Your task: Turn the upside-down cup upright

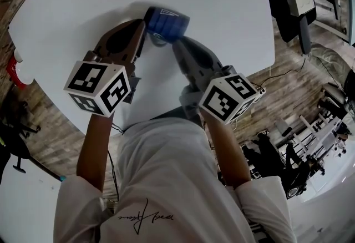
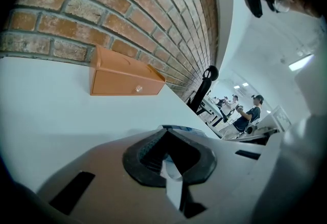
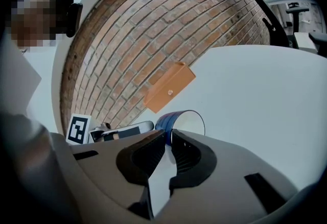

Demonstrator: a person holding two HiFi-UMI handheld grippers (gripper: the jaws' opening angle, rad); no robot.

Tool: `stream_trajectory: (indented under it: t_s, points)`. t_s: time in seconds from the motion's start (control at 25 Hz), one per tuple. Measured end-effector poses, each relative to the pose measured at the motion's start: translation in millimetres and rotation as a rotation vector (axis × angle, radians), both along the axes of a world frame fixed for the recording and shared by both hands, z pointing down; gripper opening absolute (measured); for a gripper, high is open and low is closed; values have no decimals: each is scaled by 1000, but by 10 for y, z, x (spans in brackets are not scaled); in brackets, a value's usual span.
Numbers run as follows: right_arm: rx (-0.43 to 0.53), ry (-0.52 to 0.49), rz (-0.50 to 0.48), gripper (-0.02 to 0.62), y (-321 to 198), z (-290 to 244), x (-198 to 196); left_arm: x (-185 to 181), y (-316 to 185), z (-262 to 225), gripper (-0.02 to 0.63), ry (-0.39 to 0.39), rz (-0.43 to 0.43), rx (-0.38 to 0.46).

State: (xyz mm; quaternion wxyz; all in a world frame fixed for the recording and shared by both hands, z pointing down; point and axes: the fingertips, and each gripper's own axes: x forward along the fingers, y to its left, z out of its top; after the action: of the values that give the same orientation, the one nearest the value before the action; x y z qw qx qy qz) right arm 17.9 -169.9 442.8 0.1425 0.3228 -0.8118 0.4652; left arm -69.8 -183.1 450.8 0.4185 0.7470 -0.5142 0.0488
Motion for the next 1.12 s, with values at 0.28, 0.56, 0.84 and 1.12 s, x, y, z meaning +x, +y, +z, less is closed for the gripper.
stream_trajectory:
  t_s: [0.28,0.56,0.84,1.12]
  points:
    - [-18,-38,-11,23,20,4,-23,12,-11,39,9,10,-1,-7]
    - [-32,-64,-15,23,34,7,-40,3,-9,45,9,12,1,-7]
    - [-43,-78,-44,23,141,-17,-121,-40,44,39,9,19,-1,-8]
    - [-47,-68,-74,22,242,-60,-124,-62,69,23,9,26,1,-11]
